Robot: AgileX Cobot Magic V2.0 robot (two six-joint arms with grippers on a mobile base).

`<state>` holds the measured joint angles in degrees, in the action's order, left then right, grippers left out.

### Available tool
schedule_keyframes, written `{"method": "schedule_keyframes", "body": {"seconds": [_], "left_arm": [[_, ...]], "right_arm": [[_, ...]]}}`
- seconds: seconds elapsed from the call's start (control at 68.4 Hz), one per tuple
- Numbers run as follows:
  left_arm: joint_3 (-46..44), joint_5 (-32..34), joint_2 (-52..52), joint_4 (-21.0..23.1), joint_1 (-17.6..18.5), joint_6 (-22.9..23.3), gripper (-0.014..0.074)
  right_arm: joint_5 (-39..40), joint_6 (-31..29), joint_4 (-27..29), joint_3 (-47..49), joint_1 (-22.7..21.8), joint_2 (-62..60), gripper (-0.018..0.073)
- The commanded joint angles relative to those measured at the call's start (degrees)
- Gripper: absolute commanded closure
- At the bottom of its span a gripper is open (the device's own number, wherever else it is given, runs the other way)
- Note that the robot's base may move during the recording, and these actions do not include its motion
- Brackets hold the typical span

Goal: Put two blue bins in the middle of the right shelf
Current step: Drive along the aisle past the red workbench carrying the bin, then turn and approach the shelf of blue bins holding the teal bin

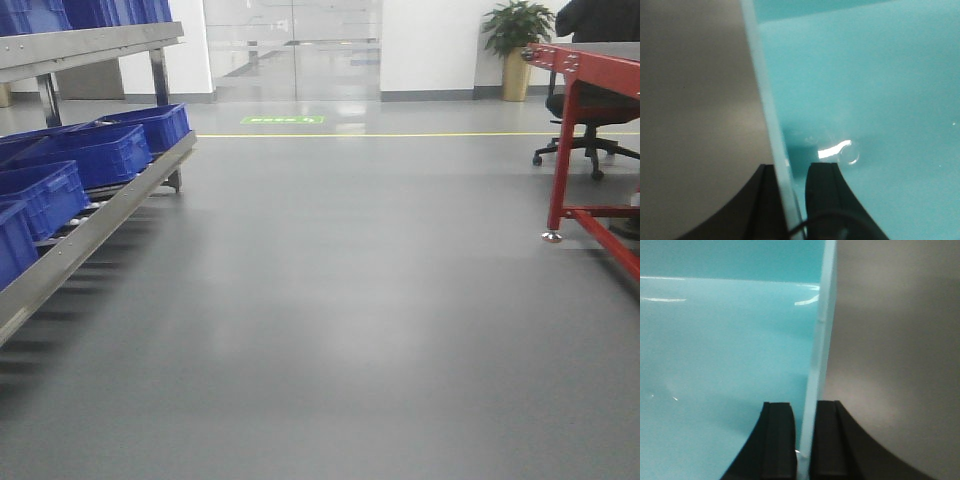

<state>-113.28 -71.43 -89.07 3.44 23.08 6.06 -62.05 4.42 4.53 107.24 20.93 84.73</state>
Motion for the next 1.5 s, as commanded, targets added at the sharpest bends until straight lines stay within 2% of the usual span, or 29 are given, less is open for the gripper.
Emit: {"method": "schedule_keyframes", "body": {"seconds": [0.0,0.584,1.154,1.49], "left_arm": [[-0.6,1.5,1.0,0.1,0.0,-0.9,0.0707],[-0.6,1.6,1.0,0.0,0.0,-0.9,0.0707],[-0.6,26.9,1.0,0.0,0.0,-0.9,0.0707],[-0.6,35.8,1.0,0.0,0.0,-0.9,0.0707]], "right_arm": [[2.5,-0.8,-0.4,0.6,-0.2,-0.7,0.0711],[2.5,-0.8,-0.4,0.6,-0.2,-0.7,0.0711],[2.5,-0.8,-0.4,0.6,-0.2,-0.7,0.0711],[2.5,-0.8,-0.4,0.6,-0.2,-0.7,0.0711]]}}
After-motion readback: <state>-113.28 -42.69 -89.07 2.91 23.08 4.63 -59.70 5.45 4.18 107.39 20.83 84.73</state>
